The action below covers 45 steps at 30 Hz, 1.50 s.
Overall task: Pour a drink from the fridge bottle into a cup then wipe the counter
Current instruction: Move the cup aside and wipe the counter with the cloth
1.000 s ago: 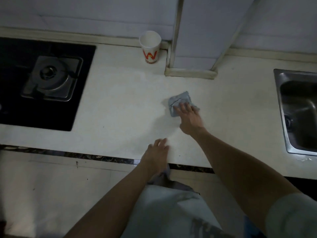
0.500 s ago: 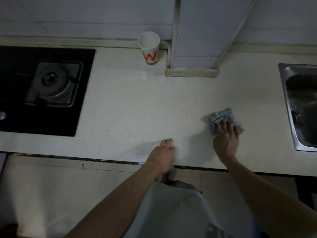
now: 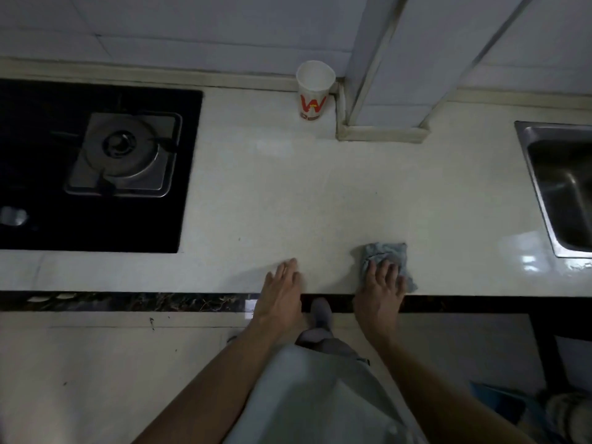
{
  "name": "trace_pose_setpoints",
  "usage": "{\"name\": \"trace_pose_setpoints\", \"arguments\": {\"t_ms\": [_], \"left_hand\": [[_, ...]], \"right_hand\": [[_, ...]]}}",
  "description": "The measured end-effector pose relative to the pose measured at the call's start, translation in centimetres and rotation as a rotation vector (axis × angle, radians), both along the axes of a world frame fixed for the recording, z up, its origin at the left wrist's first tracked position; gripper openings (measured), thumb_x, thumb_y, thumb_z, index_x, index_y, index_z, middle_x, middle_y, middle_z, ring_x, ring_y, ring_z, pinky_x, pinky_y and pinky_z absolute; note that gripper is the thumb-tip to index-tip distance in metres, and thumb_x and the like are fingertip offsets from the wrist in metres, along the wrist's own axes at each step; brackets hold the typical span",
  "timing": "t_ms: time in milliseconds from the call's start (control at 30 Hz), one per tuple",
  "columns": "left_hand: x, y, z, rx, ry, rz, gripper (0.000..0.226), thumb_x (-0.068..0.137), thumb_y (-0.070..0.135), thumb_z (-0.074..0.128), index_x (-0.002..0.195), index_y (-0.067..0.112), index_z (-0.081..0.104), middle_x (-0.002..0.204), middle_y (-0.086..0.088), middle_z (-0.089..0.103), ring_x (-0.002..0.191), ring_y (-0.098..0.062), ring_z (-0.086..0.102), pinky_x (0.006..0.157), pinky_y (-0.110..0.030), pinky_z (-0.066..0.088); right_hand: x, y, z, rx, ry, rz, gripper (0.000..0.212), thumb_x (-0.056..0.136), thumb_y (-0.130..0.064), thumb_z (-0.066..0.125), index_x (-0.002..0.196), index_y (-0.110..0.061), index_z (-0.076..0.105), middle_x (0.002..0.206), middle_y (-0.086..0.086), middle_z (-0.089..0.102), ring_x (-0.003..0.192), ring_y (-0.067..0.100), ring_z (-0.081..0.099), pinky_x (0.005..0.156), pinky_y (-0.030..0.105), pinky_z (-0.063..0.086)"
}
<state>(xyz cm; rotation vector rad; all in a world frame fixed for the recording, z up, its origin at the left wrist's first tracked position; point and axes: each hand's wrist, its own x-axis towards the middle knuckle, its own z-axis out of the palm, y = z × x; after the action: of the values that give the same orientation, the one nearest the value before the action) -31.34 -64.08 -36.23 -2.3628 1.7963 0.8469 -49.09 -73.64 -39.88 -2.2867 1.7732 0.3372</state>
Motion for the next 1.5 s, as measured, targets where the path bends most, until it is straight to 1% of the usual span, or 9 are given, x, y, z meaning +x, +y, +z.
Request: {"name": "trace_pose_setpoints", "arguments": {"t_ms": [100,200,467,567,667,900,1133,1267,1500], "left_hand": [[1.8,1.8,-0.1,-0.037,0.036,-0.025,0.054,0.094,0.013,0.047,0.146,0.004,0.033,0.162,-0.014,0.013,0.147,-0.028,0.017,0.121,-0.036,0.019],[3.1,2.9,-0.2,-0.062,0.12,-0.038,0.054,0.094,0.014,0.048,0.146,0.003,0.036,0.162,-0.013,0.015,0.148,-0.027,0.017,0.122,-0.032,0.017],[5.1,3.7,-0.4,-0.054,0.239,-0.098,0.059,0.097,0.019,0.051,0.152,0.01,0.03,0.161,-0.005,0.021,0.146,-0.021,0.021,0.118,-0.034,0.024],[5.6,2.9,-0.2,-0.064,0.206,-0.125,0.053,0.096,0.021,0.054,0.146,0.011,0.04,0.151,-0.005,0.035,0.136,-0.021,0.032,0.111,-0.033,0.033],[6.2,1.6,0.0,-0.058,0.17,-0.153,0.044,0.093,0.017,0.054,0.136,0.01,0.05,0.144,-0.007,0.041,0.131,-0.022,0.037,0.107,-0.032,0.036],[8.4,-4.0,0.1,-0.032,0.095,-0.206,0.053,0.099,0.023,0.041,0.149,0.007,0.034,0.163,-0.014,0.013,0.15,-0.028,0.016,0.122,-0.04,0.018],[12.8,-11.0,-0.5,-0.013,-0.059,-0.137,0.058,0.095,0.023,0.045,0.149,0.006,0.03,0.163,-0.014,0.011,0.15,-0.031,0.013,0.12,-0.049,0.017],[13.6,-11.5,-1.4,0.018,0.026,-0.057,0.054,0.097,0.019,0.043,0.148,0.008,0.031,0.164,-0.011,0.01,0.151,-0.028,0.011,0.12,-0.047,0.019],[13.7,-11.8,-1.3,0.096,0.053,-0.086,0.061,0.102,0.024,0.04,0.156,0.01,0.015,0.165,-0.01,-0.002,0.152,-0.028,-0.001,0.124,-0.047,0.012]], "right_hand": [[3.0,4.6,0.5,0.029,0.024,0.058,0.069,0.08,-0.027,0.036,0.146,-0.005,0.04,0.152,0.025,0.032,0.144,0.041,0.025,0.117,0.058,0.015],[6.5,7.5,0.7,0.097,0.019,0.089,0.076,0.086,-0.033,0.046,0.154,-0.01,0.019,0.16,0.021,0.012,0.149,0.037,0.003,0.12,0.052,-0.002],[11.6,9.3,1.2,0.181,0.024,0.185,0.074,0.092,-0.04,0.034,0.155,-0.013,0.007,0.161,0.022,0.0,0.148,0.038,-0.006,0.12,0.052,-0.004],[11.5,8.4,0.9,0.194,0.027,0.232,0.076,0.088,-0.043,0.031,0.155,-0.014,0.009,0.161,0.021,0.002,0.148,0.039,-0.006,0.12,0.052,-0.004],[12.2,5.2,1.0,0.217,0.06,0.289,0.086,0.09,-0.049,0.049,0.155,-0.014,0.006,0.161,0.02,-0.004,0.148,0.037,-0.008,0.12,0.051,-0.005],[18.8,-9.4,2.6,0.24,0.093,0.352,0.074,0.092,-0.027,0.045,0.155,-0.013,0.009,0.161,0.019,0.004,0.148,0.038,-0.002,0.12,0.053,0.004],[25.2,-20.7,2.0,0.21,0.132,0.417,0.078,0.088,-0.029,0.049,0.154,-0.016,0.01,0.161,0.016,0.005,0.148,0.037,0.001,0.12,0.052,0.005],[27.4,-24.4,1.6,0.192,0.091,0.396,0.079,0.083,-0.028,0.051,0.152,-0.016,0.015,0.158,0.016,0.016,0.146,0.038,0.012,0.12,0.052,0.01],[27.9,-25.4,1.7,0.163,0.057,0.39,0.082,0.082,-0.028,0.056,0.154,-0.017,0.016,0.16,0.012,0.015,0.147,0.034,0.01,0.121,0.05,0.006]]}}
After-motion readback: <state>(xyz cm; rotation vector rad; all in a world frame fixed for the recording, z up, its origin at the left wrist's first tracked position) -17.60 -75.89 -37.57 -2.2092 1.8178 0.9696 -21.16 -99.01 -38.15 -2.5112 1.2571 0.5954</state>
